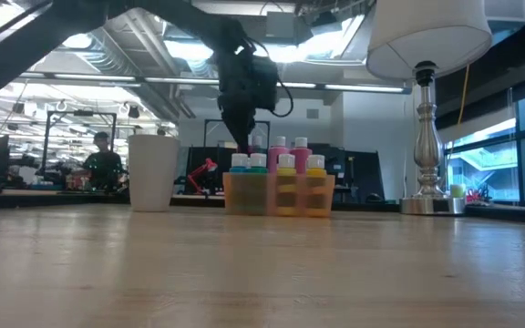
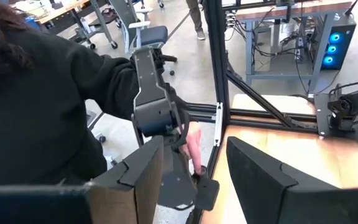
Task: Pick & Place Paint Supplies
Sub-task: Put the pink paint bottle into the orange bin
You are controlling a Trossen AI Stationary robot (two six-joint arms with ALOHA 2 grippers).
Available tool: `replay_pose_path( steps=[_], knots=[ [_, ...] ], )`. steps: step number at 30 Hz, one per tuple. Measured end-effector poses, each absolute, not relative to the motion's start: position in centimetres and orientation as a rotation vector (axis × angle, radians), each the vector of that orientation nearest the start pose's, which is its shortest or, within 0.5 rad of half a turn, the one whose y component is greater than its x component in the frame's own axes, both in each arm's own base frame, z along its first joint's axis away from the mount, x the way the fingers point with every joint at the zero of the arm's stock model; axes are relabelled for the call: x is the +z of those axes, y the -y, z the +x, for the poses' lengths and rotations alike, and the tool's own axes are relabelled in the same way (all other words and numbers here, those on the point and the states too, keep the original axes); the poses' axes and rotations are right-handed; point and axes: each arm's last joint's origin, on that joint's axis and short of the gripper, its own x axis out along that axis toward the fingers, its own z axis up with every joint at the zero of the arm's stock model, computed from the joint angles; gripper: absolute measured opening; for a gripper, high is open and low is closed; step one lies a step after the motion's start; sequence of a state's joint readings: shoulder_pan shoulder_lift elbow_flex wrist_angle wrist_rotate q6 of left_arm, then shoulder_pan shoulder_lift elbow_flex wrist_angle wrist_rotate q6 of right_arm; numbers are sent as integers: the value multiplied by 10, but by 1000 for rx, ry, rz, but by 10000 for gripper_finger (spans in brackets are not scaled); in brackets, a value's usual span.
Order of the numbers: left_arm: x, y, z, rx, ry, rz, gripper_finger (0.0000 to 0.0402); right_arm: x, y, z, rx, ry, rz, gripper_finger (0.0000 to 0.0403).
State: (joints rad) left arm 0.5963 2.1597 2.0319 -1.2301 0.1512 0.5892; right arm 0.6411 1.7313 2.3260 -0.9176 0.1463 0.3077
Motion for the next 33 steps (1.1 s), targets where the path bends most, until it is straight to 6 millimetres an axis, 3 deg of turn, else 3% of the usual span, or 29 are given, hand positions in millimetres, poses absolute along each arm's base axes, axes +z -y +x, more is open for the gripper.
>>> replay_pose_path(
  steps=[17, 33],
  knots=[
    [254, -242, 369, -45, -1297, 58, 146, 520, -189, 261, 436, -380, 173, 181],
    [253, -234, 371, -360, -1286, 433, 146, 520, -181, 267, 398, -386, 217, 181]
  ],
)
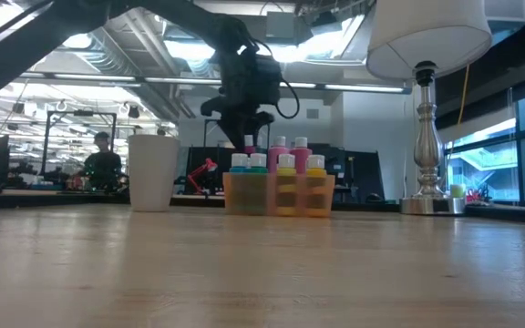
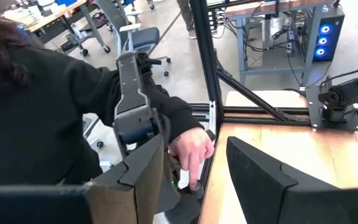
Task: Pick & Place Paint Supplies
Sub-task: Put the pink paint bottle into the orange bin
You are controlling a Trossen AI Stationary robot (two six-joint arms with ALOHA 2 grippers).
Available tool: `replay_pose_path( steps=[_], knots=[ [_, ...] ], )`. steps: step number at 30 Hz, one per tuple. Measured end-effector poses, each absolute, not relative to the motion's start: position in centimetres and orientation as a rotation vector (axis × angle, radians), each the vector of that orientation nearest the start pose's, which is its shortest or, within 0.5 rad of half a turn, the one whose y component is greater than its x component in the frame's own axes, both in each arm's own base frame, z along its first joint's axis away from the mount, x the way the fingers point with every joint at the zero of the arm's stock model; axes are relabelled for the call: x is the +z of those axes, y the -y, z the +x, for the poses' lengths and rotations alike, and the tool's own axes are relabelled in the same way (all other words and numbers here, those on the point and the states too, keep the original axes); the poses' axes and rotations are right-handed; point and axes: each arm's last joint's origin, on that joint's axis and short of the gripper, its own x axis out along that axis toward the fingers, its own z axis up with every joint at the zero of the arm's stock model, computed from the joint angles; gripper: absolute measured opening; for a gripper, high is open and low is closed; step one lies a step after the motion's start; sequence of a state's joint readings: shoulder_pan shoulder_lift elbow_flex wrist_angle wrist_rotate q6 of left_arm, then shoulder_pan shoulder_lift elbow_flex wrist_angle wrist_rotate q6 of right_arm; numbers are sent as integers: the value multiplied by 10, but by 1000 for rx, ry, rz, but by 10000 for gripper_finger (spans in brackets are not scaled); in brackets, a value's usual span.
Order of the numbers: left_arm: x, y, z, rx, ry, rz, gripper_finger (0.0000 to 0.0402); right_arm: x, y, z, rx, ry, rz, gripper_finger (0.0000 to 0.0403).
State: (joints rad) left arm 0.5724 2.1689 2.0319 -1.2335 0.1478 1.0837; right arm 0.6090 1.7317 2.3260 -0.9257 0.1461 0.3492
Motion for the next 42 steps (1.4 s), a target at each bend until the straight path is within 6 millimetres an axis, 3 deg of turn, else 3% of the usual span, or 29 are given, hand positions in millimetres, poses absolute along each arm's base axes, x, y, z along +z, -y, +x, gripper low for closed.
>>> replay_pose_path(
  steps=[13, 19, 28, 42],
  knots=[
    [253, -232, 369, -580, -1260, 688, 146, 520, -159, 281, 376, -400, 290, 181],
    [253, -232, 368, -627, -1243, 723, 146, 520, -146, 289, 349, -401, 310, 181],
    [226, -231, 366, -779, -1235, 851, 146, 519, -129, 296, 336, -412, 326, 181],
    [223, -228, 374, -840, -1187, 981, 146, 513, -119, 298, 293, -470, 318, 181]
  ],
)
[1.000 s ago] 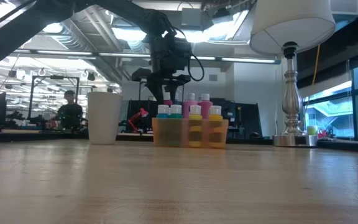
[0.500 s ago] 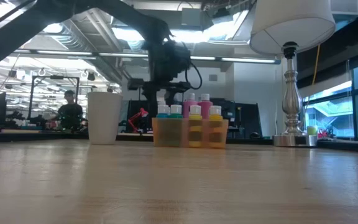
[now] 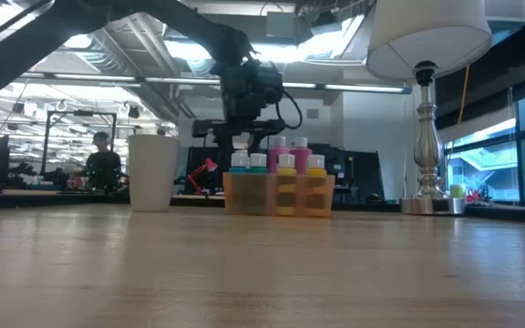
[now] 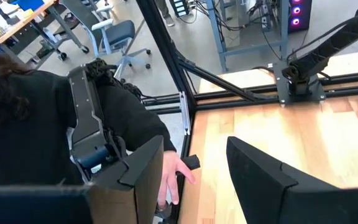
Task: Pick & Place Paint Supplies
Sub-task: Put the pink paint bottle into the orange bin
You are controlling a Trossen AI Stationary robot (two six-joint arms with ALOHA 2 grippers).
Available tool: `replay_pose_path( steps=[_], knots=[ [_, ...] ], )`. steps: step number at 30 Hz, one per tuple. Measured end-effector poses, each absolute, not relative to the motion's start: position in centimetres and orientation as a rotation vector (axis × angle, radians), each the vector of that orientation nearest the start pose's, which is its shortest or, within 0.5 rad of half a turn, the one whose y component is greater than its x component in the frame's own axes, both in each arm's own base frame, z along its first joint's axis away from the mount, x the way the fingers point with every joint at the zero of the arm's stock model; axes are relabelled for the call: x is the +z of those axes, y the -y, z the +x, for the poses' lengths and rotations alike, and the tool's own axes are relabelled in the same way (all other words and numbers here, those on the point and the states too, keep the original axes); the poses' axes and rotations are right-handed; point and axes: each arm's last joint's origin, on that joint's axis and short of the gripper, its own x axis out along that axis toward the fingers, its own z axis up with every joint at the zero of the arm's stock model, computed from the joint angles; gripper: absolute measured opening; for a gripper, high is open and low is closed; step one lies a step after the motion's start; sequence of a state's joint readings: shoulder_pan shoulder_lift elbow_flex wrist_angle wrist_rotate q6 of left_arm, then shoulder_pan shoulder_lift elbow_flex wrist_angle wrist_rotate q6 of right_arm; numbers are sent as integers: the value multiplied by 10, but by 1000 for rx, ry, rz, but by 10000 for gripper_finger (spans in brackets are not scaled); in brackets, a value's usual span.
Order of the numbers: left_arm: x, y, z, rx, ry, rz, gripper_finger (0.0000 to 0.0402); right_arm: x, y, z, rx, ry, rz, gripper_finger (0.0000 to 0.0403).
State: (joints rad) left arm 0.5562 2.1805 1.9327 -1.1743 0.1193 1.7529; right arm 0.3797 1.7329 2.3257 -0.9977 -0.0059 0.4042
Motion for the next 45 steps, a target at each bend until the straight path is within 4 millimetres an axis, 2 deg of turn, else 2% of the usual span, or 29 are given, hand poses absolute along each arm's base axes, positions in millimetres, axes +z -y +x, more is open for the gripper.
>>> replay_pose_path(
  steps=[7, 13, 20, 45],
  knots=[
    [214, -228, 378, -850, -1159, 967, 148, 512, -119, 298, 293, -479, 317, 181],
    [209, -230, 381, -847, -1157, 968, 172, 512, -119, 298, 292, -480, 316, 181],
    [208, -233, 385, -748, -1163, 922, 187, 511, -119, 298, 292, -484, 316, 181],
    [208, -237, 386, -740, -1160, 977, 177, 511, -114, 300, 298, -487, 324, 181]
  ],
)
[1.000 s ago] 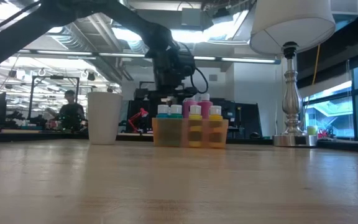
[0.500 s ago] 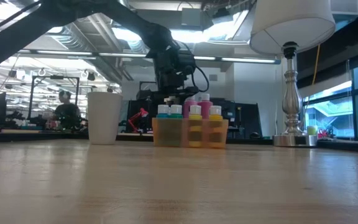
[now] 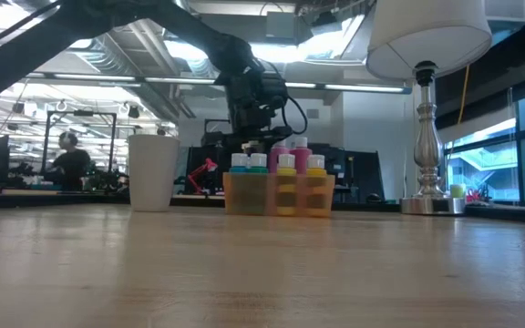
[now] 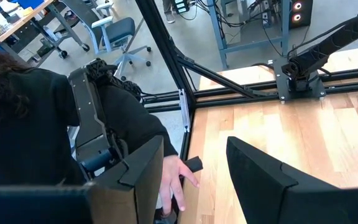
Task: Pick & Place Paint Supplies
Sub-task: Put the pink paint bottle into the orange bin
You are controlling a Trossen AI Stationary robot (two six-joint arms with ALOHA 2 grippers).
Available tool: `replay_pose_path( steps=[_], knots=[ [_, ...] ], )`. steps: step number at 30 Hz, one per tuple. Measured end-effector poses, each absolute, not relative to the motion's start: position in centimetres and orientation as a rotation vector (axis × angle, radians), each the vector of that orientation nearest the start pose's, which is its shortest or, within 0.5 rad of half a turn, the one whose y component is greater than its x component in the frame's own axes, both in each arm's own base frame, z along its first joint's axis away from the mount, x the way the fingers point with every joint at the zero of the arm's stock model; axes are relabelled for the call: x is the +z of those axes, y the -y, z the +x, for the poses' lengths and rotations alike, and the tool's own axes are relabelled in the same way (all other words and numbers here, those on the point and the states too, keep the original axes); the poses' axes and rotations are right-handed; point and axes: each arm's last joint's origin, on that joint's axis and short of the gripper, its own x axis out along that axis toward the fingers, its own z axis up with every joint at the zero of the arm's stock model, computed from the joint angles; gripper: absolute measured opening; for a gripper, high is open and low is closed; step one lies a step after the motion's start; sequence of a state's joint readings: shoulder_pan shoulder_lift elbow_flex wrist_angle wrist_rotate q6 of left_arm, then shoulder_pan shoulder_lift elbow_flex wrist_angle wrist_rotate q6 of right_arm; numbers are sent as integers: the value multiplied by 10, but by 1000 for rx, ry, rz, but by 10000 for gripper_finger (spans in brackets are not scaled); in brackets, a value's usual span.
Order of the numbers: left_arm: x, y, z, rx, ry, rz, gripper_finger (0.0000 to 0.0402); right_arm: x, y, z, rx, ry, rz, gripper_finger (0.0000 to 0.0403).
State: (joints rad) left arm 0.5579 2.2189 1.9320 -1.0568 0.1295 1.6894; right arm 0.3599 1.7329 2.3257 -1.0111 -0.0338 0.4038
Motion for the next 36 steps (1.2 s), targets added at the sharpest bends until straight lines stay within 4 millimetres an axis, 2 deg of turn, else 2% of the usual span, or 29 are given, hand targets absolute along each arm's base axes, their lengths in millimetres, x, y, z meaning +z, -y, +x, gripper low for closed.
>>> replay_pose_path(
  steps=[23, 36],
  knots=[
    [209, -238, 387, -707, -1168, 966, 205, 511, -114, 299, 298, -489, 320, 181],
    [209, -235, 390, -696, -1193, 999, 207, 511, -114, 299, 298, -489, 320, 181]
  ],
)
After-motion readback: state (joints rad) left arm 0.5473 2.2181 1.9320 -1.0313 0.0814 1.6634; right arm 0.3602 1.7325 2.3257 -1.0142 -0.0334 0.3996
